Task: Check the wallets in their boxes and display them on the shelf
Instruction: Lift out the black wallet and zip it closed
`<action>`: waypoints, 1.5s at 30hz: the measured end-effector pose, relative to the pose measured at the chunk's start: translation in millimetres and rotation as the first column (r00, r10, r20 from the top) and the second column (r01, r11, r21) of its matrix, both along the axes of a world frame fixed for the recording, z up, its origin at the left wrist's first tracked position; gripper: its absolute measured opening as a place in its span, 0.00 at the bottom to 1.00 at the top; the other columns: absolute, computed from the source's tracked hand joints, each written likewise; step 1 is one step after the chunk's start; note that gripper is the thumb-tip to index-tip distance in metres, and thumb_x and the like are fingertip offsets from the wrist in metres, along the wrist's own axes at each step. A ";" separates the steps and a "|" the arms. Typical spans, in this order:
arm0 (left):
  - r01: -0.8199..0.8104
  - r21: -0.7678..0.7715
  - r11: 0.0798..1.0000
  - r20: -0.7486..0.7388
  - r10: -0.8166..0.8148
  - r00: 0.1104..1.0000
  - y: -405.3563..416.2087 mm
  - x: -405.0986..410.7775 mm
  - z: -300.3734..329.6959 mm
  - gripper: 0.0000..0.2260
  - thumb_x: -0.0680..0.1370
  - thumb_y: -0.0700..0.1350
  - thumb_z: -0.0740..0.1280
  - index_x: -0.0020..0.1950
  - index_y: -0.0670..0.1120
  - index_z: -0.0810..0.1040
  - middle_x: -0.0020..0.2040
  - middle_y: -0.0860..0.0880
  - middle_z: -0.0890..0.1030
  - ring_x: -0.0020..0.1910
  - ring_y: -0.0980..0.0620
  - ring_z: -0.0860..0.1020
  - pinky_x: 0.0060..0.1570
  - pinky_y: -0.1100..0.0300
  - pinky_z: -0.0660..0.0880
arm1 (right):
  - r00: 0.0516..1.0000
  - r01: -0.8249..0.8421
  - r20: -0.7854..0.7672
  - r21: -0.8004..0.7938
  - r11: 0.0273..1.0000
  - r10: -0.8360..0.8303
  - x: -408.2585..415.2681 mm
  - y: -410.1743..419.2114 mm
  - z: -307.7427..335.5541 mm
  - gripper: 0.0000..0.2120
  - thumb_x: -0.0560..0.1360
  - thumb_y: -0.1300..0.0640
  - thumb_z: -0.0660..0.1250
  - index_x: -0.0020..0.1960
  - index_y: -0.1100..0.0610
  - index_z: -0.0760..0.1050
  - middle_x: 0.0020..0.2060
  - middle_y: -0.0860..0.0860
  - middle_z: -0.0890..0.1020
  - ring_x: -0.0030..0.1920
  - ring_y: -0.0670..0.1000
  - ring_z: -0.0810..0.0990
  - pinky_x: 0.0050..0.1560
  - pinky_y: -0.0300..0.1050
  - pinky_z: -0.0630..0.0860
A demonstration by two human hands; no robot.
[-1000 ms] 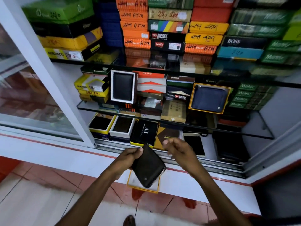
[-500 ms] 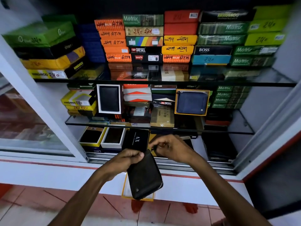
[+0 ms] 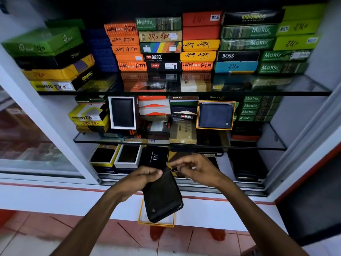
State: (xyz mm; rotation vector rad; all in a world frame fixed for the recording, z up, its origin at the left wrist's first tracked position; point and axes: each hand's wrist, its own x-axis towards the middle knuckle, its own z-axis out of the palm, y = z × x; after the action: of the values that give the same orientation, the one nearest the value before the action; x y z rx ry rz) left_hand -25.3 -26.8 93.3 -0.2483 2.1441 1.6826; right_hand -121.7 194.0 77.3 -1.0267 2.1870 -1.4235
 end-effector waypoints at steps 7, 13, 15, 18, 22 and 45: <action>0.018 -0.035 0.999 0.001 -0.017 1.000 -0.4 -1.1 6.0 0.15 0.81 0.52 0.61 0.44 0.51 0.86 0.42 0.53 0.86 0.44 0.57 0.83 0.44 0.60 0.73 | 0.954 0.030 0.299 -0.082 0.996 -0.004 0.5 -0.4 -1.2 0.12 0.80 0.61 0.63 0.54 0.50 0.83 0.39 0.52 0.88 0.28 0.41 0.77 0.24 0.35 0.70; 0.004 -0.029 1.000 0.026 -0.003 1.000 -1.5 -3.6 2.9 0.14 0.81 0.53 0.62 0.46 0.51 0.86 0.44 0.52 0.87 0.47 0.54 0.83 0.47 0.58 0.73 | 0.926 0.114 0.375 -0.163 0.980 -0.045 5.7 -0.3 -5.0 0.10 0.78 0.55 0.65 0.53 0.54 0.84 0.41 0.60 0.86 0.30 0.43 0.75 0.27 0.35 0.70; -0.013 -0.013 1.000 0.037 0.013 0.999 -1.8 -4.9 0.5 0.14 0.80 0.53 0.63 0.48 0.49 0.86 0.45 0.50 0.87 0.48 0.52 0.83 0.48 0.57 0.73 | 0.951 0.128 0.297 -0.139 0.982 -0.082 8.9 0.5 -2.5 0.08 0.75 0.56 0.72 0.52 0.56 0.85 0.36 0.50 0.87 0.32 0.39 0.80 0.32 0.30 0.73; -0.077 0.025 0.997 0.059 0.075 0.995 -2.2 -5.8 -3.1 0.15 0.76 0.56 0.66 0.50 0.48 0.86 0.47 0.49 0.87 0.49 0.51 0.83 0.48 0.58 0.74 | 0.977 0.177 0.137 -0.104 0.979 -0.162 13.6 3.6 5.5 0.07 0.72 0.59 0.75 0.50 0.56 0.86 0.35 0.38 0.86 0.38 0.36 0.83 0.40 0.27 0.75; -0.356 0.223 0.907 0.149 0.329 0.932 -5.5 -8.6 -10.0 0.22 0.72 0.55 0.69 0.58 0.40 0.82 0.51 0.43 0.85 0.52 0.46 0.82 0.48 0.54 0.79 | 0.962 0.255 -0.073 -0.096 0.962 -0.262 31.0 14.5 28.6 0.05 0.72 0.53 0.75 0.48 0.49 0.86 0.38 0.37 0.87 0.38 0.39 0.85 0.37 0.29 0.77; -0.590 0.688 0.422 0.495 0.322 0.807 48.7 -34.1 3.4 0.19 0.82 0.38 0.58 0.73 0.36 0.67 0.69 0.33 0.75 0.68 0.32 0.74 0.71 0.32 0.62 | 0.735 0.631 -0.226 -0.113 0.767 -0.639 54.1 17.0 16.7 0.11 0.74 0.55 0.74 0.55 0.55 0.83 0.41 0.45 0.88 0.37 0.38 0.83 0.40 0.25 0.74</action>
State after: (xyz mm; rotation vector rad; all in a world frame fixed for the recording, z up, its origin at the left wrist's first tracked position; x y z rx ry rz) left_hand -59.5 22.0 96.7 -0.8000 0.8755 2.5717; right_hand -67.6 211.0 93.9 -0.4755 2.9003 -1.6608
